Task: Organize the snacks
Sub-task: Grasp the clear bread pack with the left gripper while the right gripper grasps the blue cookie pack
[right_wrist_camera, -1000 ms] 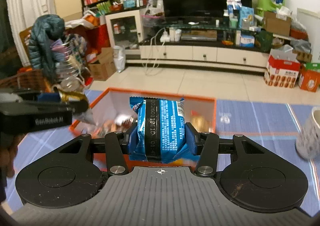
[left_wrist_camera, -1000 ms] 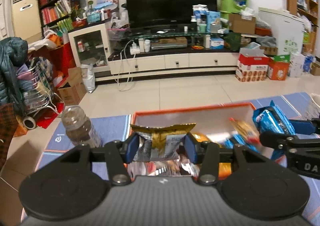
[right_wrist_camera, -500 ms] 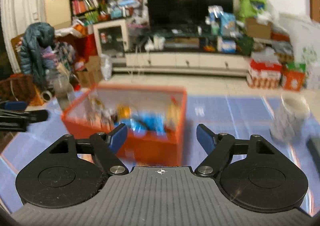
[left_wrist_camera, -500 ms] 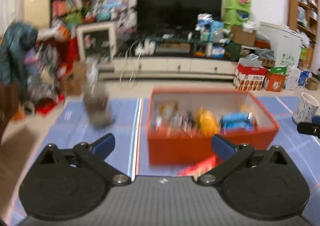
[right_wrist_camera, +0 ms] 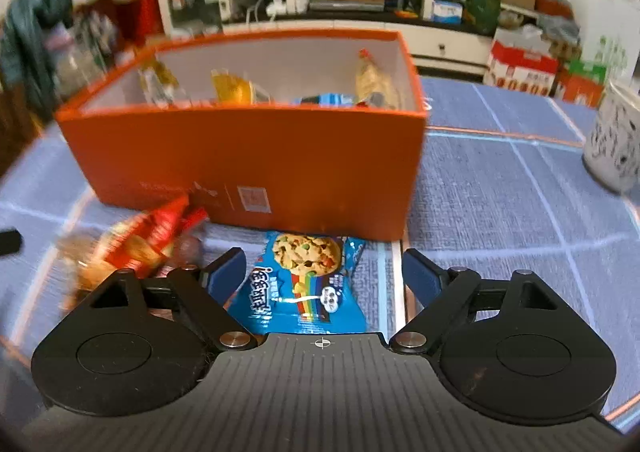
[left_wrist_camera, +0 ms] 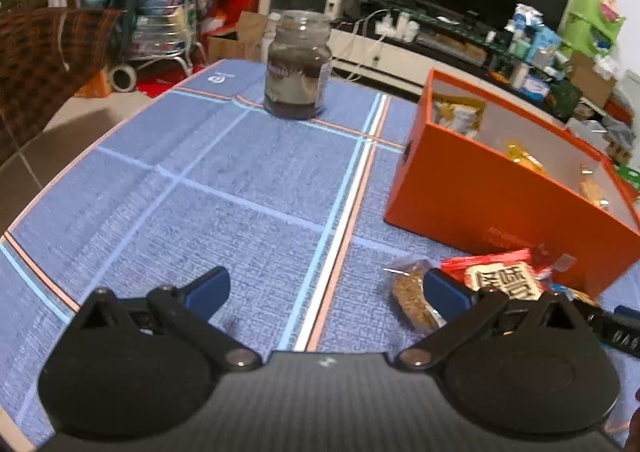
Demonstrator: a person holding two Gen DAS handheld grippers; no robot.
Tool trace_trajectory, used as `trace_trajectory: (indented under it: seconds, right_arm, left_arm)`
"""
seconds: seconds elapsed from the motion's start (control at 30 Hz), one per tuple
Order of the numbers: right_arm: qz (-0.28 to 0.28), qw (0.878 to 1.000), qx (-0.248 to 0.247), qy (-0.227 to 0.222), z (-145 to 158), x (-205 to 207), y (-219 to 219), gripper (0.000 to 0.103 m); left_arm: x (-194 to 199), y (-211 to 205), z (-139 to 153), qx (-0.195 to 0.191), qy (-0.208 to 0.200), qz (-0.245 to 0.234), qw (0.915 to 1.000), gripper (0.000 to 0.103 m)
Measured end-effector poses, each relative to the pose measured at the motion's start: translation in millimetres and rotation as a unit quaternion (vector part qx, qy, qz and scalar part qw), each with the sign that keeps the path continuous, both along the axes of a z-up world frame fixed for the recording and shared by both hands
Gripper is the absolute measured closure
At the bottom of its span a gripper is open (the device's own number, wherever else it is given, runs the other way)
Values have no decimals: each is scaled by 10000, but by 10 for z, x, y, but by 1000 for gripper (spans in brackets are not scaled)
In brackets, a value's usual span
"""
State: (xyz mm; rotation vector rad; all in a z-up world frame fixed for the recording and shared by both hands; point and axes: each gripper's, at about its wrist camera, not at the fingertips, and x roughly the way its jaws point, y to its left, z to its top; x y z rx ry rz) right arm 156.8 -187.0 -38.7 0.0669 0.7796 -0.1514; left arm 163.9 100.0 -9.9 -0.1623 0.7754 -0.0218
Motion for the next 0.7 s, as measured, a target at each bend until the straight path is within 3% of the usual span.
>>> trace_trajectory:
  seconds: [0.13,0.2,0.5,0.6,0.7]
  right_arm:
    - [86,9994,108,324,-147,94,12,35]
    - [140,9993,51,334,-137,63,-36,46]
    - [221,9994,20,274,-134,-172,-343,49]
    - [251,9993,32,289,-127,-199,-377,50]
    - [315,9990,55,323,-116,-218,-398,54]
  left_arm:
    - [84,-90,-97,-21,188,142,9997,1]
    - [124,-131,-147,-209,359,284,9987,1]
    - [250,-381,-313,-205,443,374,9981,1]
    - [228,-379,-308,-201,385,197,9989,9]
    - [184,-374,-274,-337,302,-168,9988,33]
